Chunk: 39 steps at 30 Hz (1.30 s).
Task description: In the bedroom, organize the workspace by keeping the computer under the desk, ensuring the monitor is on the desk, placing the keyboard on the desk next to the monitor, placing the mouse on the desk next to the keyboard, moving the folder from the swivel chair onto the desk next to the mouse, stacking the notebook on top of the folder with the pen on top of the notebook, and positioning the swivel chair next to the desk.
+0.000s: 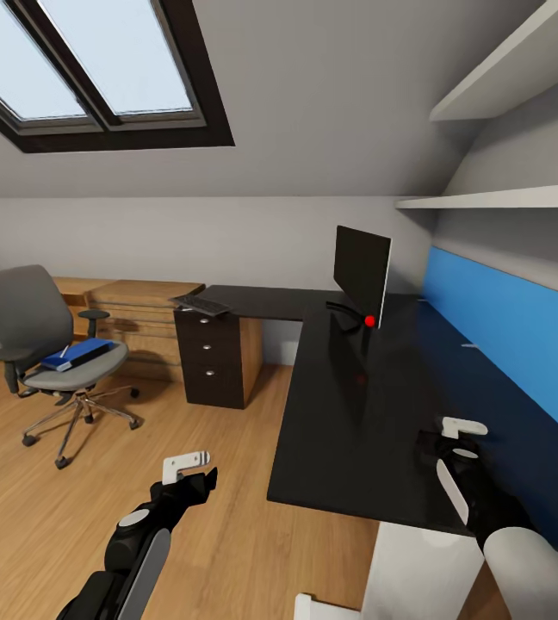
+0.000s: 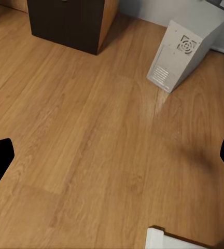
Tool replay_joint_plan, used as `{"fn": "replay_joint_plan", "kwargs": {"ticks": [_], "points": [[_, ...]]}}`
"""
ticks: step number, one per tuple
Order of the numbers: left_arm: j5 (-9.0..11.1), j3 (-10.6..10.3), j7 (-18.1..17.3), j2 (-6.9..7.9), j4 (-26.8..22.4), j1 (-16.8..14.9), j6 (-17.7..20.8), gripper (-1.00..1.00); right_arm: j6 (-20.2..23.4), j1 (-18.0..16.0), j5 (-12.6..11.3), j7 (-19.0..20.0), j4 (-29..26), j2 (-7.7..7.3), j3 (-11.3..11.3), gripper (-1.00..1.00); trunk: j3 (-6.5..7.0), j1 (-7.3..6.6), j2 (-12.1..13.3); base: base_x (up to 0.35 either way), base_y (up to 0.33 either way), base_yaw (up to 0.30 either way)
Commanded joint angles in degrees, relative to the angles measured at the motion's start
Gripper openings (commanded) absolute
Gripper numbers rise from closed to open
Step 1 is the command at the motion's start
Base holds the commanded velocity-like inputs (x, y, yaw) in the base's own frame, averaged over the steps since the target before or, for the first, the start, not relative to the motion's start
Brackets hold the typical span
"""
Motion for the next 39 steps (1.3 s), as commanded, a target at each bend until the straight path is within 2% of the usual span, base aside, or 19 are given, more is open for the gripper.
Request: {"fn": "replay_joint_plan", "kwargs": {"ticks": [1,39], "points": [[0.61,-0.08,0.53,0.01,-0.07,-0.02,0.18,1.0,0.52,0.01,-0.48,-0.19,1.01,-0.02,0.08,1.0,-0.07,0.0,-0.02,0.002,0.0,0.0],[0.61,0.22,0.7,0.1,0.03,-0.06,0.18,1.0,0.63,0.01,-0.39,-0.2,0.97,-0.05,0.08,1.0,-0.07,0.0,-0.02,0.016,-0.031,0.0]]}}
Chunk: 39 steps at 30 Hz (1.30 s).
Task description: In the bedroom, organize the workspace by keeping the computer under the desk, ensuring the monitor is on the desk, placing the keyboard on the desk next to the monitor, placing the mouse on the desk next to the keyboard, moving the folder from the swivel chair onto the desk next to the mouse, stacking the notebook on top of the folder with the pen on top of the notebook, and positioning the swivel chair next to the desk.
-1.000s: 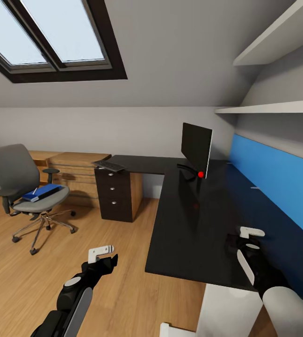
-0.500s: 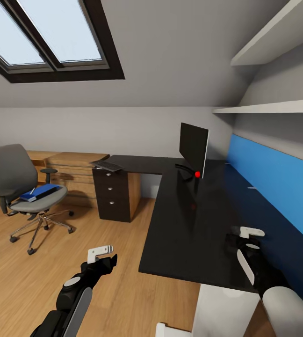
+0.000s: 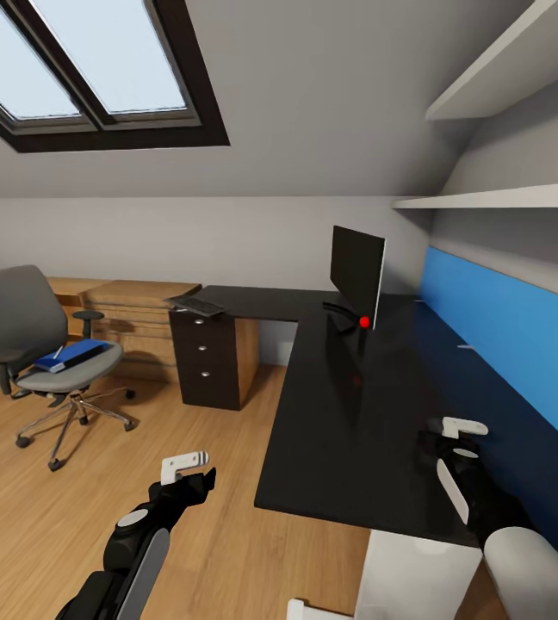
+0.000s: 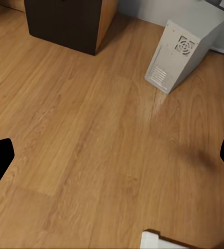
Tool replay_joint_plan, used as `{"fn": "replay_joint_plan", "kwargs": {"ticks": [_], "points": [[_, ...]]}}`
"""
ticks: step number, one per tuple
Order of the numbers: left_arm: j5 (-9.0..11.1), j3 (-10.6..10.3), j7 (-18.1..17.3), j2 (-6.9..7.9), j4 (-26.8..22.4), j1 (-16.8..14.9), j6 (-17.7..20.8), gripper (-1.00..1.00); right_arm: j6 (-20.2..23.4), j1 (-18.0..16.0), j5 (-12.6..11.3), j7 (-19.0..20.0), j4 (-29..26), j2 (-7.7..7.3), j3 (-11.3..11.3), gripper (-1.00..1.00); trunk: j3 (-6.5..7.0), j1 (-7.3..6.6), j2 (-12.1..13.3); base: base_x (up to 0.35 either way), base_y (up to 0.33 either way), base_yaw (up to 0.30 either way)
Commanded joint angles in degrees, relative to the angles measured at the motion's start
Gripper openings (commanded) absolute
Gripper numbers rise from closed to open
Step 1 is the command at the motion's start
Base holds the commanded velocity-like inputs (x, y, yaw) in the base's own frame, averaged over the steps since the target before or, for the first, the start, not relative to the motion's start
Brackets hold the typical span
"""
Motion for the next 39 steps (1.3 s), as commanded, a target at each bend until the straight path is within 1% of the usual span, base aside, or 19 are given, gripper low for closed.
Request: {"fn": "replay_joint_plan", "kwargs": {"ticks": [1,13,26,27,39], "points": [[0.61,-0.06,0.53,0.01,-0.07,-0.05,0.18,1.0,0.5,0.01,-0.54,-0.16,1.0,-0.05,0.09,1.0,-0.07,0.01,-0.02,0.04,0.0,0.0],[0.61,-0.09,0.53,0.04,-0.07,-0.03,0.18,1.0,0.53,0.01,-0.54,-0.14,0.88,-0.25,0.09,1.0,-0.07,0.01,-0.02,0.06,0.0,0.0],[0.61,-0.09,0.53,0.01,-0.08,-0.02,0.18,1.0,0.93,0.01,-0.54,-0.14,1.04,-0.25,0.09,1.0,-0.07,0.01,-0.02,0.007,0.0,0.0],[0.61,-0.09,0.53,0.01,-0.07,-0.03,0.18,1.0,1.11,0.01,-0.54,-0.14,1.04,-0.25,0.09,-1.0,-0.07,0.01,-0.02,0.0,0.0,0.0],[0.61,-0.11,0.51,0.01,-0.07,-0.03,0.18,1.0,1.44,0.01,-0.61,-0.15,0.95,-0.21,0.09,-1.0,-0.07,0.01,-0.02,0.0,0.0,0.0]]}}
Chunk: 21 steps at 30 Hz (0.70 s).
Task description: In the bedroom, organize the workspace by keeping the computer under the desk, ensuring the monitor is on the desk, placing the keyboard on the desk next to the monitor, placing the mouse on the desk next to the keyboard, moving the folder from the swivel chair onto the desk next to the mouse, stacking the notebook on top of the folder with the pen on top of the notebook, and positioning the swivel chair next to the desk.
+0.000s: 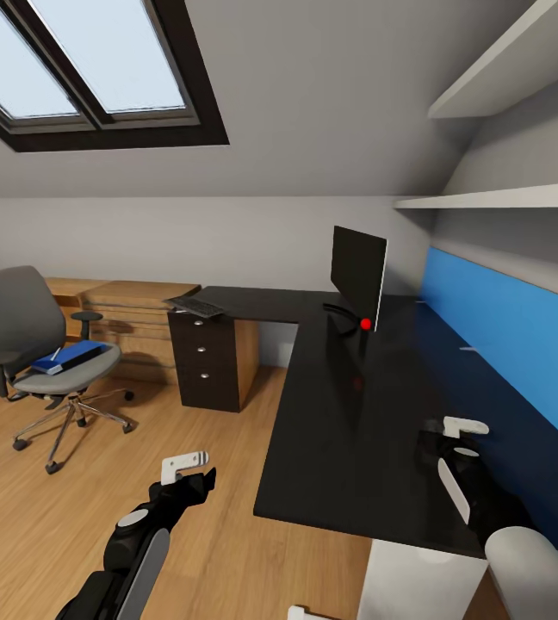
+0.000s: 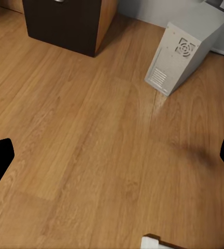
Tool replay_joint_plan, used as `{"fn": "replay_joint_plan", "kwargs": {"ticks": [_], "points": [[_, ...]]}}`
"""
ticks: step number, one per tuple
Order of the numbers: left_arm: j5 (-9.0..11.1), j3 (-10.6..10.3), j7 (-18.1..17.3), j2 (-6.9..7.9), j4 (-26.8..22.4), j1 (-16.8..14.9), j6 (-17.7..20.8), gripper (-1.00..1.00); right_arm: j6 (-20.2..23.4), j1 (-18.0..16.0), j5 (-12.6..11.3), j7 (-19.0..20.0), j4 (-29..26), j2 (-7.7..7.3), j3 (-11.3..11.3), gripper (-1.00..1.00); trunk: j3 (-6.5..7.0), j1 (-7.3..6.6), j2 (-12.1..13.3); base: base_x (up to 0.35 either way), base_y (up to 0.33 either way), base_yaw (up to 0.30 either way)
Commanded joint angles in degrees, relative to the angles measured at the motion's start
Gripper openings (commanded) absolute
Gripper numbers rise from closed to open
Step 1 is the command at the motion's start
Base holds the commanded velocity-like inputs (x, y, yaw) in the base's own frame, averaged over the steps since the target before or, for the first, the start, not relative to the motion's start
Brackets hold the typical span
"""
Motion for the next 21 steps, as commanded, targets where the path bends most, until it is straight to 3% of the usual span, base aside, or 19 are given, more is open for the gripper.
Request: {"fn": "replay_joint_plan", "kwargs": {"ticks": [1,13,14,15,21], "points": [[0.6,-0.11,0.54,0.01,-0.07,-0.03,0.18,1.0,0.33,0.01,-0.99,-0.15,1.39,0.04,0.1,-1.0,-0.07,0.0,-0.02,0.0,0.0,0.0],[0.6,-0.08,0.49,0.01,-0.07,-0.05,0.18,1.0,0.08,0.01,-1.0,-0.23,0.85,0.3,0.19,-1.0,-0.07,0.0,-0.02,0.0,0.0,0.0],[0.6,-0.08,0.5,0.01,-0.07,-0.06,0.18,1.0,0.07,0.01,-1.0,-0.25,0.48,0.3,0.19,-1.0,-0.07,0.0,-0.02,0.0,0.0,0.0],[0.6,-0.06,0.46,0.01,-0.07,-0.07,0.18,1.0,0.24,0.09,-1.08,-0.41,-3.79,0.55,0.18,-1.0,-0.07,0.0,-0.02,0.0,0.0,0.0],[0.6,-0.09,0.46,0.01,0.0,-0.06,0.18,1.0,0.23,0.1,-1.04,-0.42,-3.95,1.51,0.37,-1.0,-0.07,0.0,-0.02,-0.02,0.041,0.0]]}}
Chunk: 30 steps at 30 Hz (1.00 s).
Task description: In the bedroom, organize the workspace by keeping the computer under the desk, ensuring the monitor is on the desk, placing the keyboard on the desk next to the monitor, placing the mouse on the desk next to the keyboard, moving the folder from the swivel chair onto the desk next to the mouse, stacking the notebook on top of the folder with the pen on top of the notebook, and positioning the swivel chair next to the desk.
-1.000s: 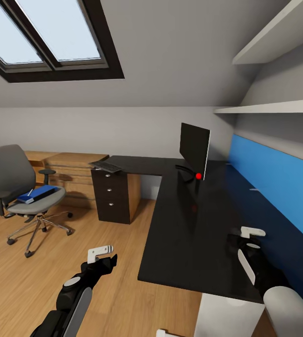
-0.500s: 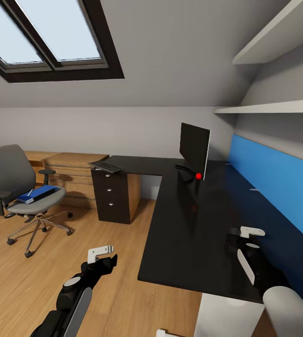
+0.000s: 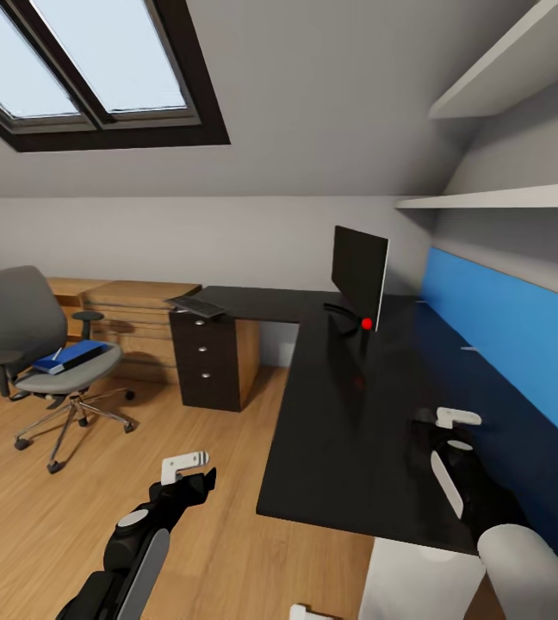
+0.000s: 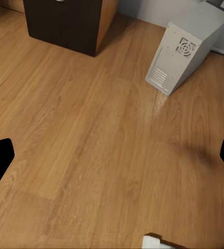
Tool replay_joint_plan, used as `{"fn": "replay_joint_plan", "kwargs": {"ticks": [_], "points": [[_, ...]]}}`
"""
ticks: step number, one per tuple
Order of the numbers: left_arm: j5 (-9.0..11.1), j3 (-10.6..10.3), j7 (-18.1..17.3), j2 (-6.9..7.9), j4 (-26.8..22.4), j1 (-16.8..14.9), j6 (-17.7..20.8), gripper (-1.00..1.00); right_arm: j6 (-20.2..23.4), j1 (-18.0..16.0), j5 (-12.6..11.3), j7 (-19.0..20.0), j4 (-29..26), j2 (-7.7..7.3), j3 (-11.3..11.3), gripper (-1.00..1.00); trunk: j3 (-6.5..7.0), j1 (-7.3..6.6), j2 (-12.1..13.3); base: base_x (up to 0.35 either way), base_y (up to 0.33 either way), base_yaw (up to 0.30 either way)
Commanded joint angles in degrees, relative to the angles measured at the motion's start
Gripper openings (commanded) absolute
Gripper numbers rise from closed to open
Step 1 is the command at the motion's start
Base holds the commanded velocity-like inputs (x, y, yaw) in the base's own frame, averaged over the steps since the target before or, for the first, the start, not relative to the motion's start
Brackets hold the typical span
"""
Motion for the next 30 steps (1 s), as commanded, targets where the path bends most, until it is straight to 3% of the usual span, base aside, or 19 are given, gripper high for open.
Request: {"fn": "replay_joint_plan", "kwargs": {"ticks": [1,5,9,12,13,18,24,29,30], "points": [[0.6,-0.1,0.52,0.01,-0.05,0.0,0.12,1.0,0.25,-0.03,-0.56,-0.36,-0.75,0.77,0.88,-1.0,-0.06,-0.01,-0.03,-0.086,0.27,0.0],[0.6,-0.17,0.52,0.01,-0.04,0.0,0.08,1.0,0.2,-0.03,-0.57,-0.41,-1.05,1.98,1.38,-1.0,-0.06,-0.01,-0.03,-0.092,0.3,0.0],[0.6,-0.15,0.52,0.01,-0.04,0.0,0.08,1.0,0.05,-0.03,-0.54,-0.56,-1.0,4.43,2.58,-1.0,-0.06,-0.01,-0.03,-0.093,0.314,0.0],[0.64,-0.19,0.46,0.01,-0.04,0.0,0.11,1.0,-0.11,-0.03,-0.76,-0.59,-0.81,6.72,2.84,-1.0,-0.06,-0.01,-0.03,-0.093,0.315,0.0],[0.69,-0.2,0.45,0.01,0.0,0.01,0.14,1.0,-0.1,0.01,-0.92,-0.64,-0.71,8.86,2.86,-1.0,-0.06,-0.01,-0.03,-0.09,0.316,0.0],[0.73,-0.06,0.36,0.06,0.04,-0.01,0.19,1.0,0.13,0.38,-1.04,-0.6,-3.36,13.32,2.97,-1.0,-0.06,-0.01,-0.03,-0.085,0.317,0.0],[0.81,0.05,0.35,0.1,0.05,-0.02,0.25,1.0,0.34,0.89,-1.07,-0.68,-4.82,15.67,3.45,-1.0,-0.06,-0.01,-0.03,-0.075,0.318,0.0],[0.83,0.03,0.35,0.1,0.05,-0.01,0.29,1.0,0.2,1.07,-1.03,-0.66,-5.28,15.73,3.53,-1.0,-0.06,-0.01,-0.03,0.005,0.272,0.0],[0.86,1.01,0.32,0.1,0.05,-0.01,0.39,1.0,0.04,1.11,-1.0,-0.65,-5.4,15.67,3.43,-1.0,-0.06,-0.01,-0.03,0.277,0.037,0.0]]}}
